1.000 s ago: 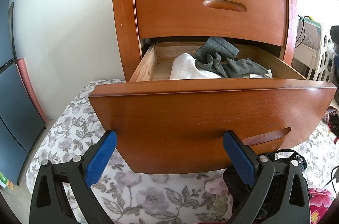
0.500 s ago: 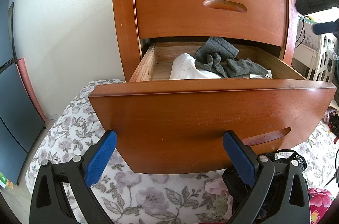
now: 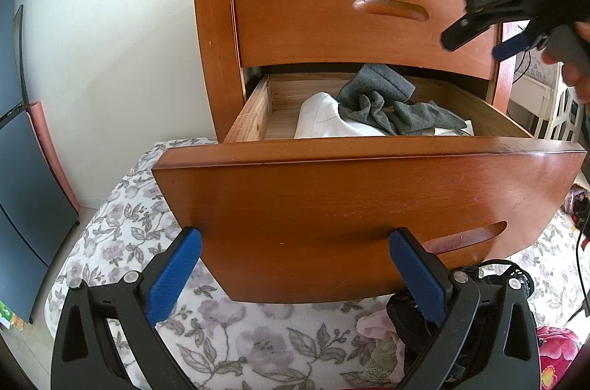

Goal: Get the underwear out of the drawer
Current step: 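Reach the right gripper into the drawer toward the grey sock, then close the right gripper on the grey sock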

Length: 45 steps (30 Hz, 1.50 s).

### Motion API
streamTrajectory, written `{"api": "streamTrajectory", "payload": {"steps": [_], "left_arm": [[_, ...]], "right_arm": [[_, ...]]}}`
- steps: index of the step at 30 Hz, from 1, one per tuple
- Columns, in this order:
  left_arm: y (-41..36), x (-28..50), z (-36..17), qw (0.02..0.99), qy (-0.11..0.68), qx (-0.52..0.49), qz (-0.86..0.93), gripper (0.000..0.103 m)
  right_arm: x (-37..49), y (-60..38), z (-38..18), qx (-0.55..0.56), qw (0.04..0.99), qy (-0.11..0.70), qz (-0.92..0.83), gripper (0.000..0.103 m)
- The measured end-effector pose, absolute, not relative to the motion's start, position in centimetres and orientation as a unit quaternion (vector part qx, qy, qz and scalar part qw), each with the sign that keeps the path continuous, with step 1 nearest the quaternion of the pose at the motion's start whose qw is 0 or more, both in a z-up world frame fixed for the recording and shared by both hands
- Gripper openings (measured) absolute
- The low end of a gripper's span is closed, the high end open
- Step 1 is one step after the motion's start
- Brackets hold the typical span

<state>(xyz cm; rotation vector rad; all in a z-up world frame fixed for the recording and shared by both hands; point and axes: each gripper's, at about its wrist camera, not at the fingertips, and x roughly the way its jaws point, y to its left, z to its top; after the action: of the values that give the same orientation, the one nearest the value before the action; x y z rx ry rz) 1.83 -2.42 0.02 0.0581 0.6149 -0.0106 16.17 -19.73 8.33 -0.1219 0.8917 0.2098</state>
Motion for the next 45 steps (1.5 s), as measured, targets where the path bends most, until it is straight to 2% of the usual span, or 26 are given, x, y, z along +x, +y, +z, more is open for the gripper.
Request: {"api": "streamTrajectory", "payload": {"steps": [7,14,24,28,40,42,45], "left_arm": [[-2.5,1.9,0.0,0.952,0.303,0.03,-0.005,0.102],[-2.5,1.9,-0.1,0.952,0.303,0.03,-0.005,0.102],[-2.5,1.9,0.0,0.952,0.303,0.031,-0.005,0.103],[-2.5,1.9,0.0,0.952,0.303,0.031,-0.005,0.103],[-2.5,2.0,-0.1,0.952,0.304,0.03,-0.005,0.103],[-2.5,2.0,-0.1,0.952,0.305,0.03,-0.005,0.103],[-2.4,2.0,-0.1,0.952,0.305,0.029,-0.005,0.103]], "right_arm": [[18.8,-19.4,6.3,-0.063,0.879,0.462,0.1,0.102],[20.0,-18.0,4.2,-0.134,0.856,0.493,0.084,0.089],[21.5,-14.7,2.0,-0.165,0.829,0.523,0.107,0.086],[22.3,-13.7,1.1,-0.176,0.82,0.535,0.101,0.079],[24.6,-12.8,-0.6,-0.176,0.805,0.561,0.08,0.076],[24.6,-12.8,-0.6,-0.174,0.806,0.561,0.075,0.072],[24.9,-12.7,-0.8,-0.171,0.807,0.561,0.066,0.059]]}}
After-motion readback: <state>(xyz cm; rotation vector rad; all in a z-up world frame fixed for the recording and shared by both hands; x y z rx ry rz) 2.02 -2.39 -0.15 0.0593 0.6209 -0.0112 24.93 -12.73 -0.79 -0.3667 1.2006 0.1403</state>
